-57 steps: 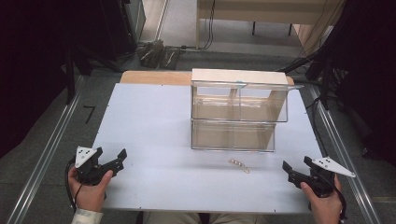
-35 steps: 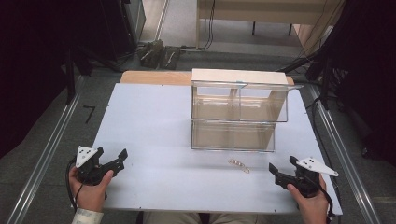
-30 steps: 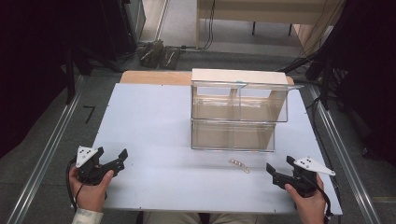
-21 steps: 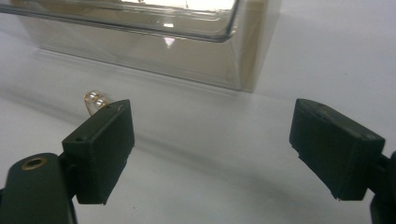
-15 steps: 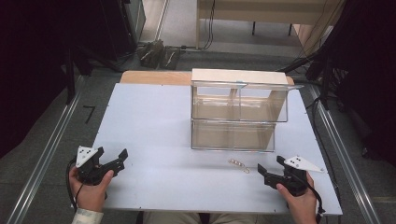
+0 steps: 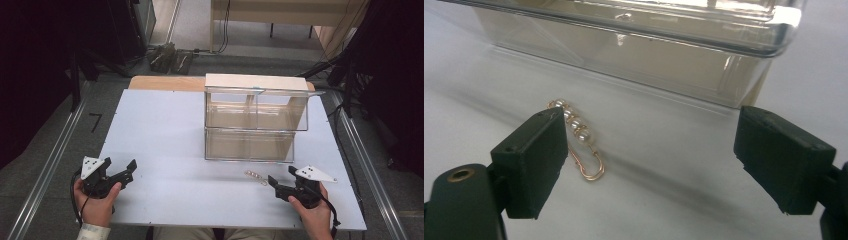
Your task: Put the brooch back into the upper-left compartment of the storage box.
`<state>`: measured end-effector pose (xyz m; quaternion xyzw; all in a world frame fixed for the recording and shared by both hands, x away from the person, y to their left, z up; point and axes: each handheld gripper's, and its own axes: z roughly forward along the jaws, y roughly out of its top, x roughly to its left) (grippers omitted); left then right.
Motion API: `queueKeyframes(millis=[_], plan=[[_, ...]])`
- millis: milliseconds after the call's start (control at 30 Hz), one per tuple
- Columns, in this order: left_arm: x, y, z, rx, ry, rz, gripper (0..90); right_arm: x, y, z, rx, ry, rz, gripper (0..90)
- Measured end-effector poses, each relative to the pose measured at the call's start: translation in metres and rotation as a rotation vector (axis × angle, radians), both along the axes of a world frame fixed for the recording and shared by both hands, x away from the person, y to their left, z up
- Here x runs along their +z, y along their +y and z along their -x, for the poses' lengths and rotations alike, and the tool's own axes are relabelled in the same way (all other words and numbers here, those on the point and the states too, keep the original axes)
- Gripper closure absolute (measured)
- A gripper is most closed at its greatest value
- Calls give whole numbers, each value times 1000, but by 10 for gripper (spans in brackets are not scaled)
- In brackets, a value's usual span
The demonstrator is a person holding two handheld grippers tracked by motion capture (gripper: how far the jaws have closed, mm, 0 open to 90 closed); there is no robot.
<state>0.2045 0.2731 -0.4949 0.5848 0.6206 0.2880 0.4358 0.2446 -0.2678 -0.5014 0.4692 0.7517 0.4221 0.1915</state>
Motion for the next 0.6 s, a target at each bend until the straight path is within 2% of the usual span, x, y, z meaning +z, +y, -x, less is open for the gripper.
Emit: queueKeyframes(millis=[600], plan=[[0, 0, 0, -5, -1, 4, 92, -5, 25, -6, 62, 14, 30, 133]])
